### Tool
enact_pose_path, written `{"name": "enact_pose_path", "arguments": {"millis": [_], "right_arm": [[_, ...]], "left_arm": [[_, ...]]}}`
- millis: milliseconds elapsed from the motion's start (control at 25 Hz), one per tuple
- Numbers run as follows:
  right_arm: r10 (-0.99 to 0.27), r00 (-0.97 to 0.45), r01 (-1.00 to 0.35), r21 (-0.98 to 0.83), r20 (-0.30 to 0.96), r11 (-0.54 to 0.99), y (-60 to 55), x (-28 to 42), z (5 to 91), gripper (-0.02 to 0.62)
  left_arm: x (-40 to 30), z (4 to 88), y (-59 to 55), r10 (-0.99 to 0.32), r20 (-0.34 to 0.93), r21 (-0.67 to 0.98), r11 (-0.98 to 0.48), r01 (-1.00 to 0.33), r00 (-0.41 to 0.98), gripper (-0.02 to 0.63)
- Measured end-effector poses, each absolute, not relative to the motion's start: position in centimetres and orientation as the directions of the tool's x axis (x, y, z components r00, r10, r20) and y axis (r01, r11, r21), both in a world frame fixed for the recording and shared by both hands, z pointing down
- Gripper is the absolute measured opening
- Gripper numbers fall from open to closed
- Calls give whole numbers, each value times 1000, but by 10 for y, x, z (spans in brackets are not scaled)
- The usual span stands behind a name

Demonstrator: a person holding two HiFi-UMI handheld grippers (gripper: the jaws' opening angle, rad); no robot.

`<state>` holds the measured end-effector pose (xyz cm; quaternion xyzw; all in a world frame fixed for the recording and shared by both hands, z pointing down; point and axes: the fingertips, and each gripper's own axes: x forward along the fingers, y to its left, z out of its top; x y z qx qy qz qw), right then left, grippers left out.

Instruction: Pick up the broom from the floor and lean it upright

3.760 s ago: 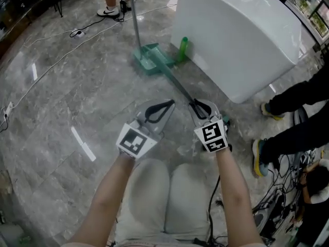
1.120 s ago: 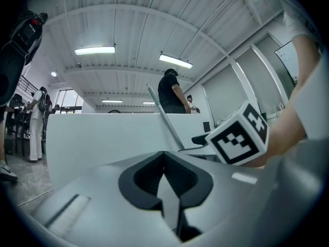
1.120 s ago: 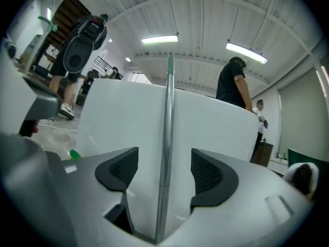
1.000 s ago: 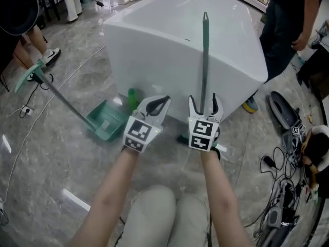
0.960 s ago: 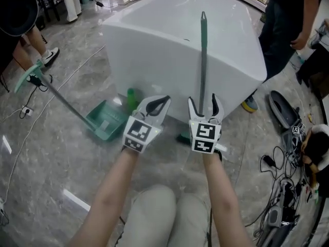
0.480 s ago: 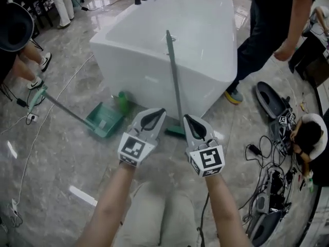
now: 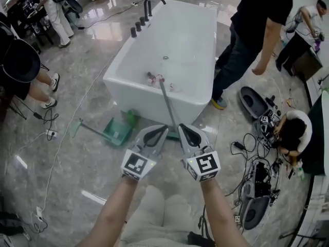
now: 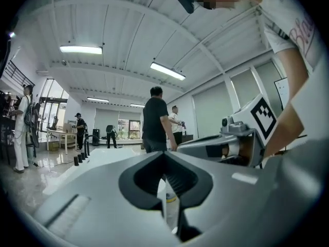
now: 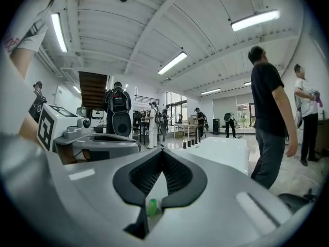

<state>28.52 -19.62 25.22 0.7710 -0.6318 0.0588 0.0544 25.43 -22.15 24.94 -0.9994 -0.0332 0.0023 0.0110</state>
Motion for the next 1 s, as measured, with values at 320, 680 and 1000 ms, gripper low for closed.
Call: {"name": "enact_pose_path", "arguments": {"millis": [320, 680, 1000], "right_arm": [[-976, 162, -987, 46, 145, -157, -185, 265, 152, 2], [-985, 171, -985, 9, 31, -171, -182, 274, 111, 2], [-981, 189, -982, 13, 39, -189, -171, 282, 106, 2]], "left_arm": [[239, 148, -220, 52, -49, -26, -998, 50, 997, 0], [259, 106, -215, 84, -117, -85, -994, 74, 990, 0], [265, 98, -198, 97, -118, -94, -992, 86, 988, 0]]}}
